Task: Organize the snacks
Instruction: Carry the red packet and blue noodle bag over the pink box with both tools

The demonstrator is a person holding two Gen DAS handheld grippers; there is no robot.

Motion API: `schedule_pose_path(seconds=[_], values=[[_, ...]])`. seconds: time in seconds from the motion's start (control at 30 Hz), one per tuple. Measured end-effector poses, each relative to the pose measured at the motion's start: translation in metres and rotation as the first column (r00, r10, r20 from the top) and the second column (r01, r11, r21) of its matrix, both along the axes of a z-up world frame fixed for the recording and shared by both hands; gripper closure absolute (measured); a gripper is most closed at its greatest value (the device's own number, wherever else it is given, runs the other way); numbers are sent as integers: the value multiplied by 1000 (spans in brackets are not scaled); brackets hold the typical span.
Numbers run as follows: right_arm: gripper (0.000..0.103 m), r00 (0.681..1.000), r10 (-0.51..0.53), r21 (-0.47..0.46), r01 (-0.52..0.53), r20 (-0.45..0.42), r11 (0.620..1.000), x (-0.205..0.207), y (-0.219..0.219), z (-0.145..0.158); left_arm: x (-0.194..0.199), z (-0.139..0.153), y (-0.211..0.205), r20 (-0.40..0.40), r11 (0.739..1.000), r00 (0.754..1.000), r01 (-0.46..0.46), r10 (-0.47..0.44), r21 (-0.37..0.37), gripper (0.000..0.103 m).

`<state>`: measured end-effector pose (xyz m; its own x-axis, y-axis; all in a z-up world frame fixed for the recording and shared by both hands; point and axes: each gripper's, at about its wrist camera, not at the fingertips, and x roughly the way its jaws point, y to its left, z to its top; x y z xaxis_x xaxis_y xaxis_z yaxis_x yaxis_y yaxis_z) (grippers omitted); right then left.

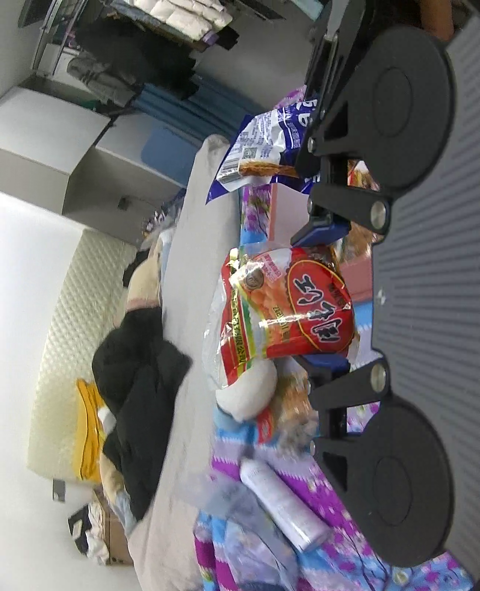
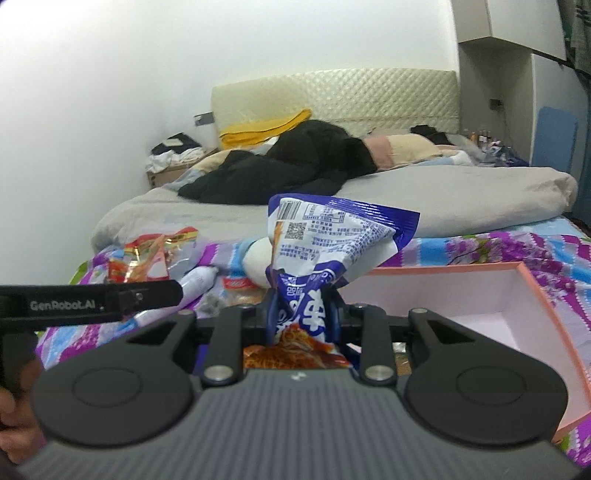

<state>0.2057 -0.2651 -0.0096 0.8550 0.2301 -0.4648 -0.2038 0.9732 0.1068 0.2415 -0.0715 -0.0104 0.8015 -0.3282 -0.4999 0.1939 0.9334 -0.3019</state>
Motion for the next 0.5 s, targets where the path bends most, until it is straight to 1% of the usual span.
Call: schedule_pose_path(seconds=[0.13, 0.27, 0.5], values=[[73, 999, -39, -6, 39, 2, 999, 10, -21, 3, 21, 3, -29, -1, 999, 999, 47, -47, -10, 41], [72, 996, -86, -11, 86, -9, 996, 23, -44, -3, 48, -8, -61, -36, 996, 995, 91, -90, 13, 41], [72, 981, -155, -12, 155, -119, 988, 43, -83, -43, 85, -48, -111, -142, 985, 976, 170, -163, 39, 41]])
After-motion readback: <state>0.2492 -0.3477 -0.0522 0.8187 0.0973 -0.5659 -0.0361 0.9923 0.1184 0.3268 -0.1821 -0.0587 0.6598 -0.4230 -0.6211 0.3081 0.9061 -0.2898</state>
